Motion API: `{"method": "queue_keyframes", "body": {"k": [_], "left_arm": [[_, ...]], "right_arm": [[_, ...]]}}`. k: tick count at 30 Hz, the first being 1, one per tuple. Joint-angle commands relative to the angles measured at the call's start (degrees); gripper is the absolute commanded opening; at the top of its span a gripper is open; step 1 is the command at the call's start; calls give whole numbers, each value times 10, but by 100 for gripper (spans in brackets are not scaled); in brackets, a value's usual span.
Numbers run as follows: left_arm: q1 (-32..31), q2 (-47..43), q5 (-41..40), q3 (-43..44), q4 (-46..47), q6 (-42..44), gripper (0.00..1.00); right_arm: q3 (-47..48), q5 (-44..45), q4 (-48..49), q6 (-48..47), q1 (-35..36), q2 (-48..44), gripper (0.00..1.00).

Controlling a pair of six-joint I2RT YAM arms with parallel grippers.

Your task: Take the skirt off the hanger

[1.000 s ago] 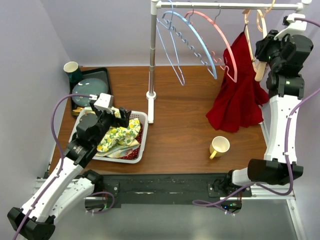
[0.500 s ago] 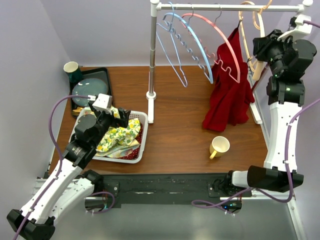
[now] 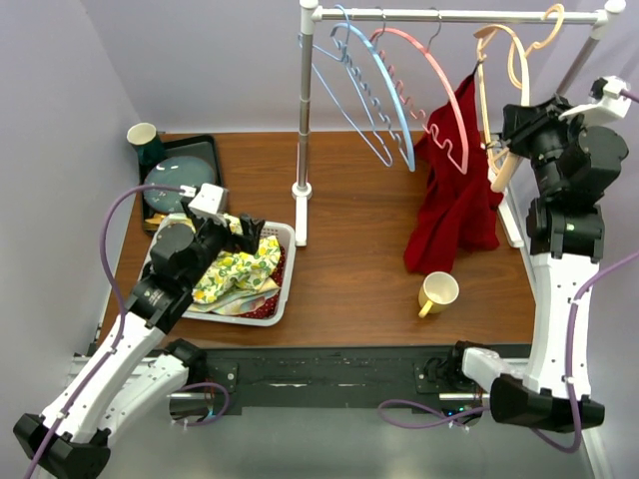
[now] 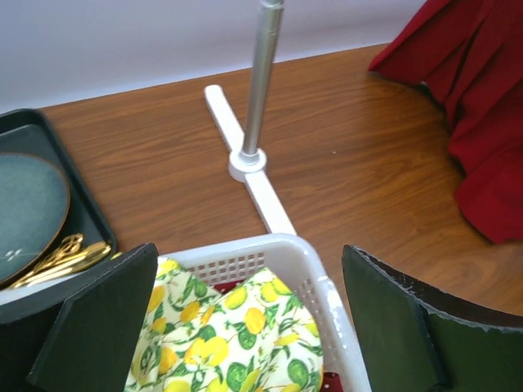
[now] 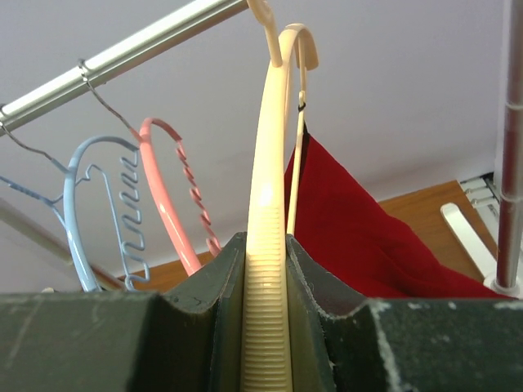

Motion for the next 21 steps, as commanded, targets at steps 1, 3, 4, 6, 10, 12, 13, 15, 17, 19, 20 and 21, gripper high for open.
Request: {"method": "queue_keyframes", "body": {"k": [1, 3, 4, 6, 10, 12, 13, 15, 17, 19, 20, 21], "left_arm": [[-3, 35, 101, 77, 19, 6, 100], [-5, 53, 139, 102, 32, -7, 100], [-11, 56, 149, 109, 40, -13, 100], [-23, 67, 163, 121, 75, -27, 100], [-102, 102, 132, 148, 129, -23, 100], [-133, 135, 114, 169, 148, -16, 100], [-163, 148, 109, 175, 156, -13, 100], [-196, 185, 83, 193, 182, 2, 99], [-251, 211, 57, 202, 208, 29, 98], [-299, 247, 22, 202, 264, 49, 98], [-314, 259, 17, 200, 285, 63, 98], [-327, 286, 8, 200, 330, 70, 98]], "right_arm": [[3, 55, 38, 35, 2, -43, 0], [8, 76, 9, 31, 2, -53, 0], [10, 76, 0, 31, 2, -55, 0], [10, 87, -20, 40, 2, -67, 0], [-9, 79, -29, 63, 3, -85, 0], [-23, 80, -31, 75, 4, -94, 0], [-28, 75, -33, 78, 5, -98, 0], [-39, 69, -43, 91, 6, -108, 0], [-47, 67, -48, 110, 6, -116, 0], [-49, 64, -56, 125, 6, -127, 0], [-42, 60, -60, 138, 5, -128, 0], [-38, 59, -66, 143, 6, -130, 0]]}}
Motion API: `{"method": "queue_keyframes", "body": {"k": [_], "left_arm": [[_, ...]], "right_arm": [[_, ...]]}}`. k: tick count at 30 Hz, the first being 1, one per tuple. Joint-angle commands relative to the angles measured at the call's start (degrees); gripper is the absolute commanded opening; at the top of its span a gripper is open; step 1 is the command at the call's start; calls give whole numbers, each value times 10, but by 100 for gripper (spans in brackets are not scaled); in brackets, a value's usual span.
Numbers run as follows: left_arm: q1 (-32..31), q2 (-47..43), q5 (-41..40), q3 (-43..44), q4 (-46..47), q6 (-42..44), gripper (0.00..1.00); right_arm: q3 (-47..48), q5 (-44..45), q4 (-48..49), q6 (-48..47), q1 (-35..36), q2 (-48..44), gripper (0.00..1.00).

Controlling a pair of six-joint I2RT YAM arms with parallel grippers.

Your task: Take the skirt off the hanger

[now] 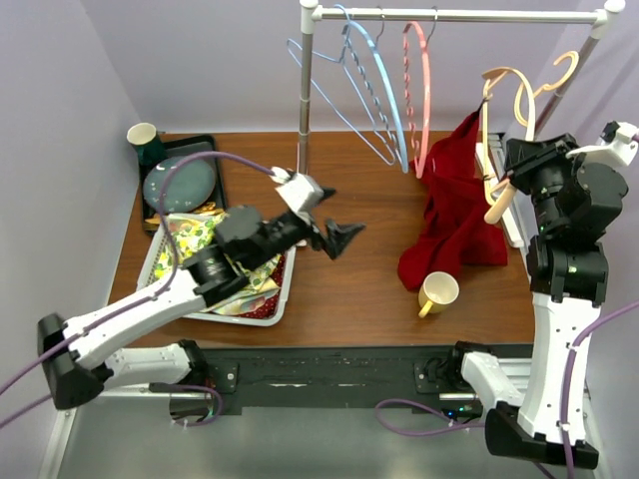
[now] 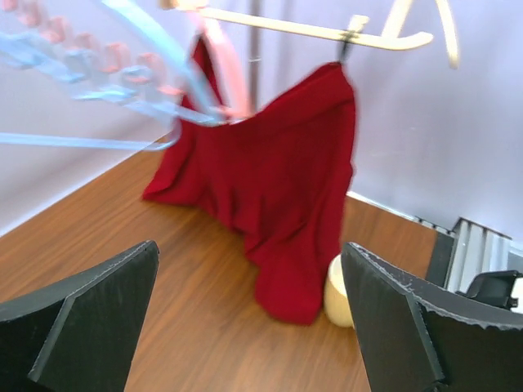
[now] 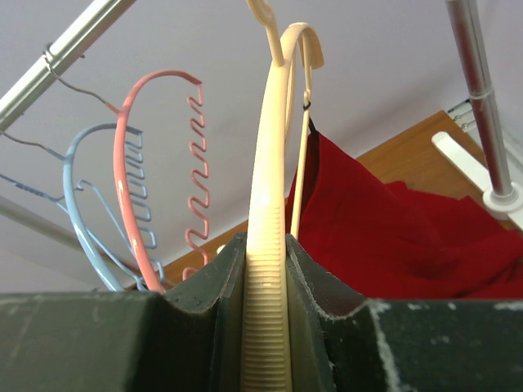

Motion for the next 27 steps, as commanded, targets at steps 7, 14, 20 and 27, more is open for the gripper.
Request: {"method": "queue_keyframes", "body": {"k": [7, 14, 20, 27], "left_arm": [[-122, 209, -87, 84, 249, 66, 98], [-143, 340, -92, 153, 368, 74, 99], [-158, 428, -67, 200, 410, 90, 100], [-161, 492, -61, 252, 440, 88, 99]], "right_arm": [[49, -10, 22, 77, 4, -33, 0], [31, -37, 36, 101, 5, -38, 0], [30, -38, 30, 95, 6, -37, 0], [33, -49, 32, 100, 9, -32, 0]]}}
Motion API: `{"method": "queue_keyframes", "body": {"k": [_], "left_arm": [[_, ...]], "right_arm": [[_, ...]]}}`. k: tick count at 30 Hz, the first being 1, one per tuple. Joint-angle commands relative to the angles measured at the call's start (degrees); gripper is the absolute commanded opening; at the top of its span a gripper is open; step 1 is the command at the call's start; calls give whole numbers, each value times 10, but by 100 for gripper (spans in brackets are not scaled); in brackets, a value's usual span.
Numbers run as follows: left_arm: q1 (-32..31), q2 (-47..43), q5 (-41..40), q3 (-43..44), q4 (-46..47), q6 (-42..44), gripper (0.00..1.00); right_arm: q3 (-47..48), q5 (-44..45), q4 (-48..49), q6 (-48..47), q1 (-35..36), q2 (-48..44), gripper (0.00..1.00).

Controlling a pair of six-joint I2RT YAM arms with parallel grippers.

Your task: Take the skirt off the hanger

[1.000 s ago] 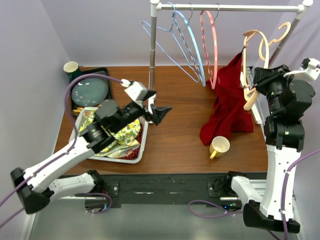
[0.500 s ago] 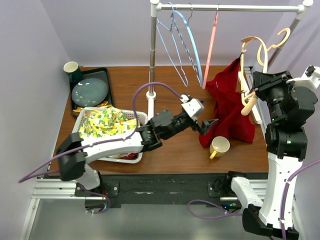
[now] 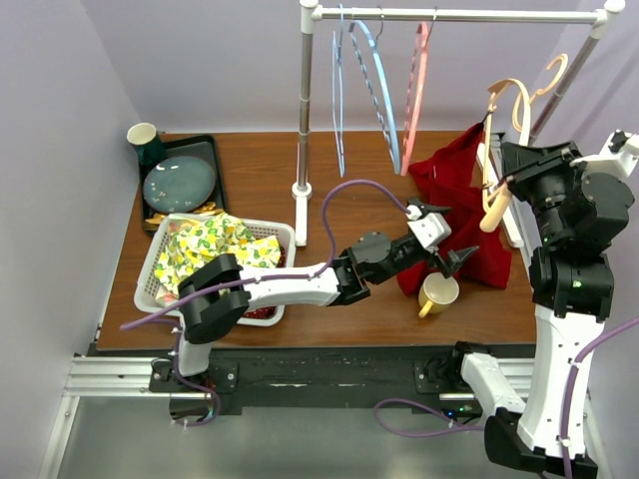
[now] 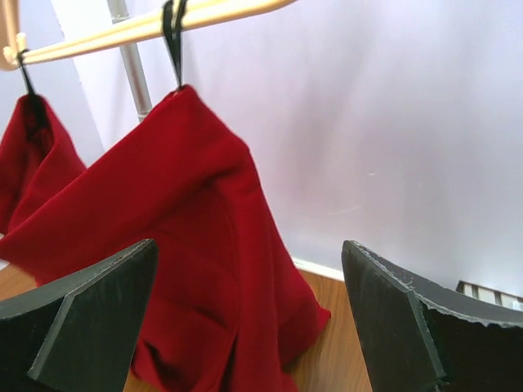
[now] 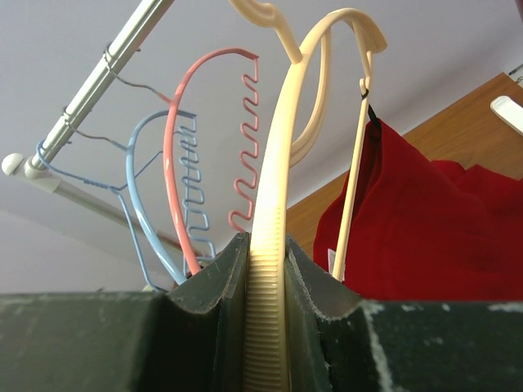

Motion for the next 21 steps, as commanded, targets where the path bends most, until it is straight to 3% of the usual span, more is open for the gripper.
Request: {"method": "queue_keyframes", "body": {"k": [1, 6, 9, 10, 12, 14, 15, 21], "left_arm": [[-2, 28, 3, 55, 75, 10, 99], [-2, 71, -45, 99, 80, 15, 91], [-2, 76, -64, 109, 99, 28, 76], [-2, 73, -68, 109, 101, 33, 57], [-2, 62, -89, 107, 105, 49, 40], [-2, 44, -101, 98, 101, 69, 5], [-2, 37, -123, 92, 101, 75, 0], [-2, -18, -150, 43, 110, 105, 0]], "right_arm": [[21, -15, 64, 11, 4, -7, 0], [19, -20, 67, 17, 7, -6, 0], [24, -26, 71, 19, 8, -3, 0], [29, -29, 71, 17, 8, -1, 0], [32, -36, 78, 15, 8, 1, 0], [31, -56, 92, 12, 8, 3, 0], [29, -66, 99, 9, 8, 0, 0], [-10, -97, 107, -27, 8, -10, 0]]}}
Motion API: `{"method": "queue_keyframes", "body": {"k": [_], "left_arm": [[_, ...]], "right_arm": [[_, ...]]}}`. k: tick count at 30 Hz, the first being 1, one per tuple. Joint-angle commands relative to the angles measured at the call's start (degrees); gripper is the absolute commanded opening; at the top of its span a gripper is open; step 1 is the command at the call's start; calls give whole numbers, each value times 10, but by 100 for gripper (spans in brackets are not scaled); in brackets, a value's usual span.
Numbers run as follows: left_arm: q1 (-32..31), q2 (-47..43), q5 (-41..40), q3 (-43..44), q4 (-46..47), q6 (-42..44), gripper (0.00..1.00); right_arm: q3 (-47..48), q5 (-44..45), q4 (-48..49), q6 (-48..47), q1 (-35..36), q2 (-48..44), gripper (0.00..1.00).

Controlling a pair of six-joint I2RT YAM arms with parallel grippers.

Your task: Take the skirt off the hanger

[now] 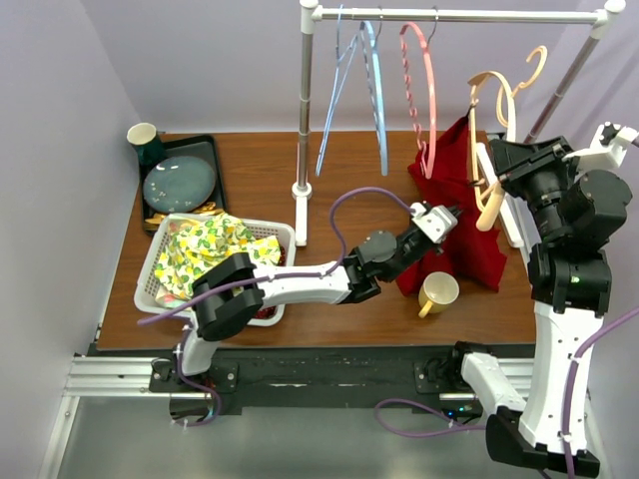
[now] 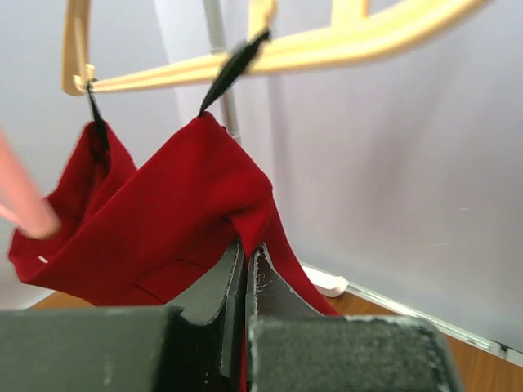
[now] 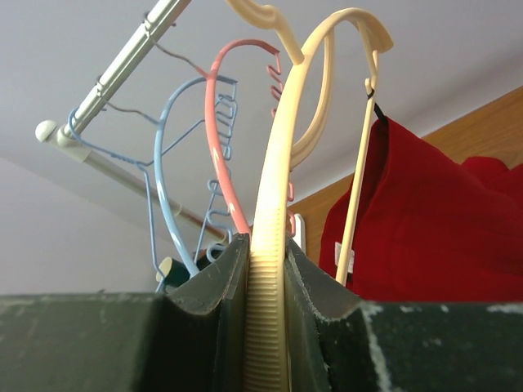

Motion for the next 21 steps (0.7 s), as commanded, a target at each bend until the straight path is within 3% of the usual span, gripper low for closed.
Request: {"method": "queue_keyframes", "body": {"k": [1, 8, 21], "left_arm": [[0, -73, -48, -15, 62, 39, 0], [1, -89, -54, -16, 53, 48, 0], [0, -114, -21, -38, 62, 39, 0]], "right_arm": [[-17, -44, 83, -33, 2, -19, 0], [-51, -64, 72, -70, 2, -36, 0], [-78, -52, 143, -40, 2, -13, 0]]}}
